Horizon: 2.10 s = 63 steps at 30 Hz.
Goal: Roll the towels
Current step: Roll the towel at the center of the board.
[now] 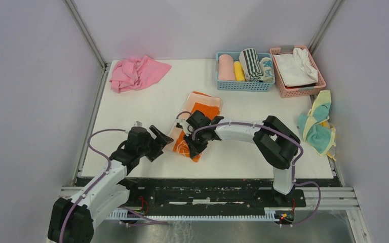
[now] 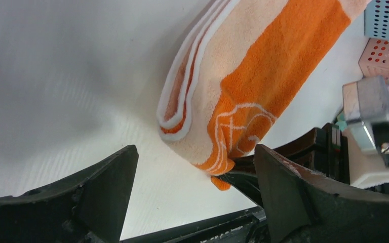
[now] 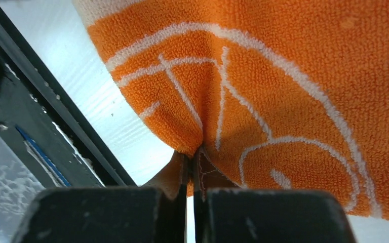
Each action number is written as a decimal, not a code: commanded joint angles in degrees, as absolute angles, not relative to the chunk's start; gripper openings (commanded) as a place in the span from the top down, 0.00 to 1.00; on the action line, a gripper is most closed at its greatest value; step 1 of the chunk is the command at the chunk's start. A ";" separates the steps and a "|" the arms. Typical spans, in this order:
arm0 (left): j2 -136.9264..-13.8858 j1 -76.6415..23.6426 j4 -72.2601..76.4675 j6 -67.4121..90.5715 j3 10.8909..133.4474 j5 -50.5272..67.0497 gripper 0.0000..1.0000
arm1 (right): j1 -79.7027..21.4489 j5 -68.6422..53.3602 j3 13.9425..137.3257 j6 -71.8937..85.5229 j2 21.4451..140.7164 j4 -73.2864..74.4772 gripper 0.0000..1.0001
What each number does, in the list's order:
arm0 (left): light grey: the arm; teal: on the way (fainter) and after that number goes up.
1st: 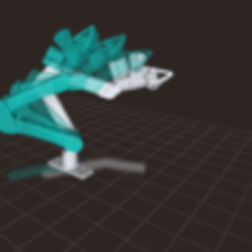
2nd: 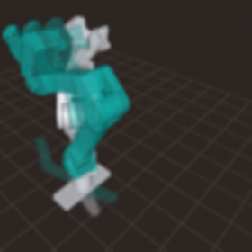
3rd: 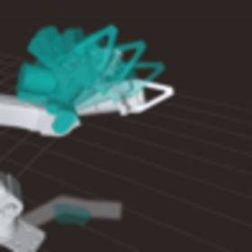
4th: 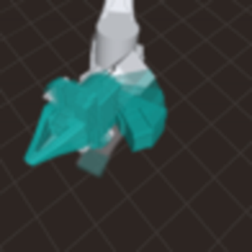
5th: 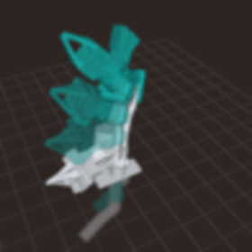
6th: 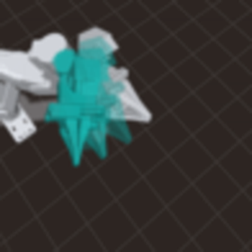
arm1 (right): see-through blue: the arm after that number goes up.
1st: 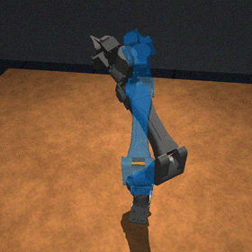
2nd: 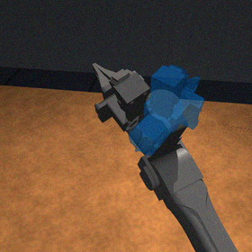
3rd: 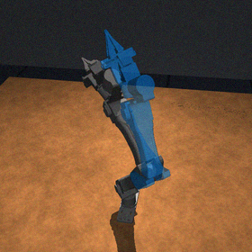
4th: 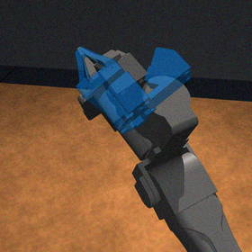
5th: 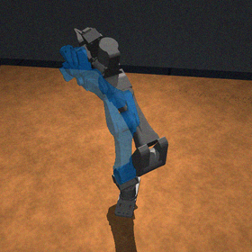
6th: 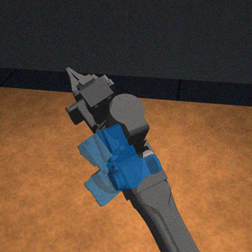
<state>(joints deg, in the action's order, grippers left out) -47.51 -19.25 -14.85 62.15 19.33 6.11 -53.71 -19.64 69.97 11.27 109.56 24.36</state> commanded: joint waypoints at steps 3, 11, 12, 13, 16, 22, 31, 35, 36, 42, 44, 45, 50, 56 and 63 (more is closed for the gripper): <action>-49.87 -23.16 -13.67 67.92 21.05 1.68 0.10 | -53.04 -23.18 68.95 19.38 108.66 16.85 1.00; -59.98 -24.85 -9.13 68.08 24.03 -3.01 0.24 | -53.17 -23.43 67.93 19.93 109.47 14.68 1.00; -60.97 -24.86 -8.75 68.04 24.60 -3.75 0.29 | -53.11 -23.58 67.94 19.78 109.43 14.79 1.00; -61.88 -24.87 -8.69 67.60 25.14 -4.53 0.34 | -53.17 -23.82 67.94 19.66 109.38 15.03 1.00; -64.42 -24.61 -10.45 66.45 27.10 -8.57 0.52 | -53.17 -24.87 67.89 19.26 109.06 15.55 1.00; -67.98 -23.45 -13.14 63.60 29.63 -11.10 0.95 | -53.10 -29.04 69.03 20.46 108.63 15.68 1.00; -64.29 -19.51 -18.61 58.01 30.88 -11.29 0.57 | -48.59 -42.96 72.18 29.99 113.80 11.75 1.00; -59.27 -15.83 -20.93 56.44 29.32 -8.45 0.38 | -45.52 -49.24 71.13 35.86 115.68 6.41 1.00; -57.23 -14.68 -21.15 56.05 28.61 -7.04 0.35 | -44.84 -50.17 71.18 36.60 116.10 6.03 1.00; -50.17 -11.73 -22.14 54.85 25.84 -1.08 0.23 | -41.38 -54.36 71.64 40.75 119.74 2.89 1.00; -48.75 -11.53 -21.47 54.40 24.89 0.64 0.21 | -40.86 -54.81 72.18 40.78 120.82 2.90 1.00; -48.17 -11.56 -20.49 54.28 24.36 1.67 0.20 | -40.63 -54.96 72.56 40.73 121.44 3.17 1.00; -48.39 -11.43 -12.24 54.64 21.28 7.46 0.17 | -39.97 -55.26 73.78 40.94 124.27 3.29 1.00; -55.22 -11.43 -5.76 54.57 20.59 10.21 0.21 | -39.39 -55.12 73.73 41.21 126.45 2.73 1.00; -61.16 -11.60 -0.93 54.59 22.01 9.94 0.34 | -39.29 -55.04 74.16 40.48 126.65 3.68 1.00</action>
